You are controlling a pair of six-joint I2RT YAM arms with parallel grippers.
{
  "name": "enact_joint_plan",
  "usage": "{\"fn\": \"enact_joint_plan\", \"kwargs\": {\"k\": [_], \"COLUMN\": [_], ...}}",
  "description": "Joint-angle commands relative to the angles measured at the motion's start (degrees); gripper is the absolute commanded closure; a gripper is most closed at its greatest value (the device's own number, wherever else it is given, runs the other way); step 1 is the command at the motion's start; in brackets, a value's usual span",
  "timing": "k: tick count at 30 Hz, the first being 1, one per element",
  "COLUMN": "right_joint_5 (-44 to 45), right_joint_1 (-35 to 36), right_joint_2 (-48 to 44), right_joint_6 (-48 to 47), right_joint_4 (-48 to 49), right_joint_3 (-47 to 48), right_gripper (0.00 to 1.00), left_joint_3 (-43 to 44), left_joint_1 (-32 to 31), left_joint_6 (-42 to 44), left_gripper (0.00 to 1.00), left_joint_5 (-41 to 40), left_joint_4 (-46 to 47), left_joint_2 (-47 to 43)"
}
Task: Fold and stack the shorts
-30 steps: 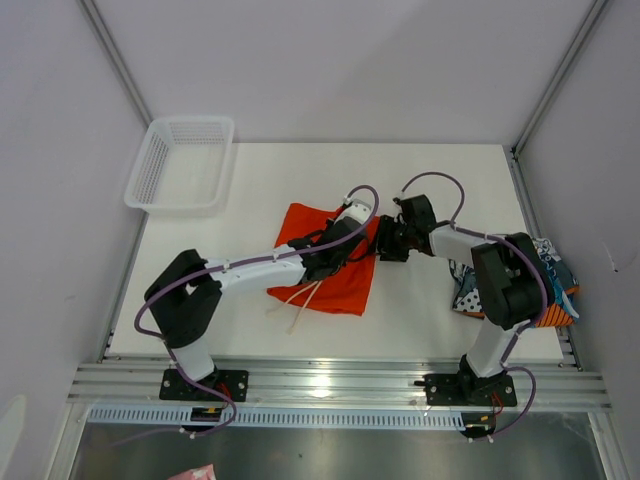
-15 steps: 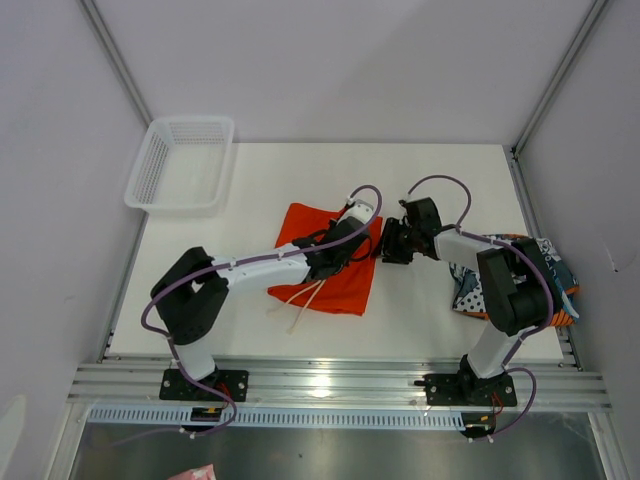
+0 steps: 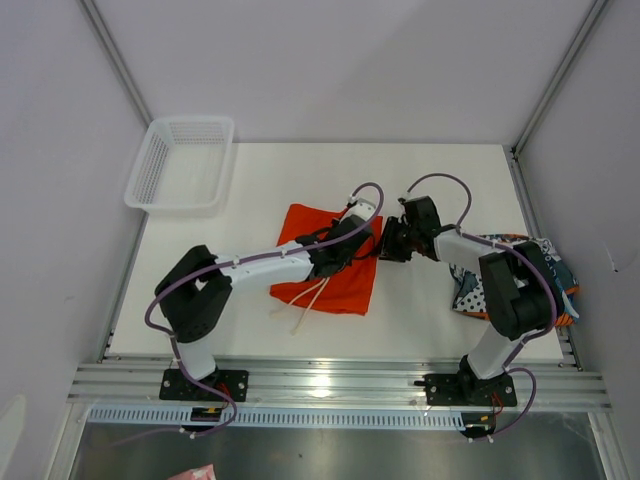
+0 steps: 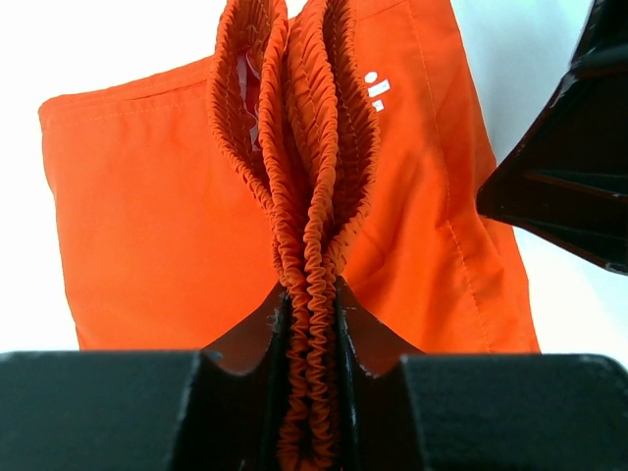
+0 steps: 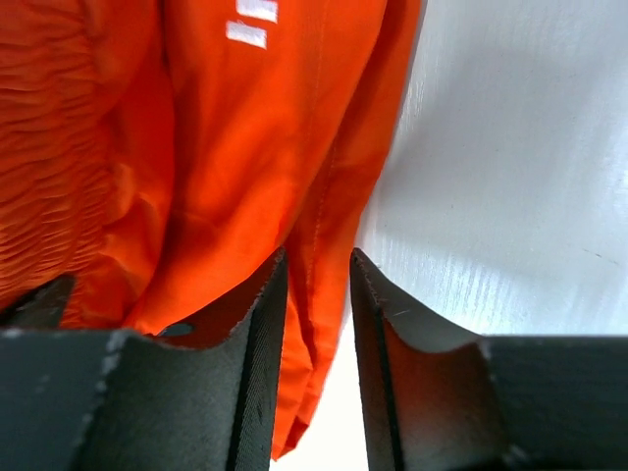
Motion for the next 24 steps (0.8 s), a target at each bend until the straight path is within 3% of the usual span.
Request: {"fn": "enact_joint_plan", "kwargs": {"k": [1, 13, 24], "right_joint_5": [2.7, 1.5, 0.6], "right_joint_1": [-0.1, 0.1, 1.1], "right_joint_2": [-3.6, -0.8, 3.7], "right_joint_6": [0.7, 0.0, 0.1], "right_joint_4": [0.7, 0.8, 2.7], "right_joint_3": [-0.1, 2.4, 4.3], "right_gripper": [0.66, 0.60, 0.72], "left_joint_3": [4.3, 5.4, 5.1], "left_joint_1": [-0.5, 1.9, 1.9], "left_joint_6": [-1.9, -2.3, -2.3], "left_gripper": [1.00, 1.00, 1.00], "left_joint_5": [-0.9, 0.4, 0.4], "left_joint_4": [-0.8, -1.9, -1.8], "left_joint_2": [1.3, 2.3, 1.8]}}
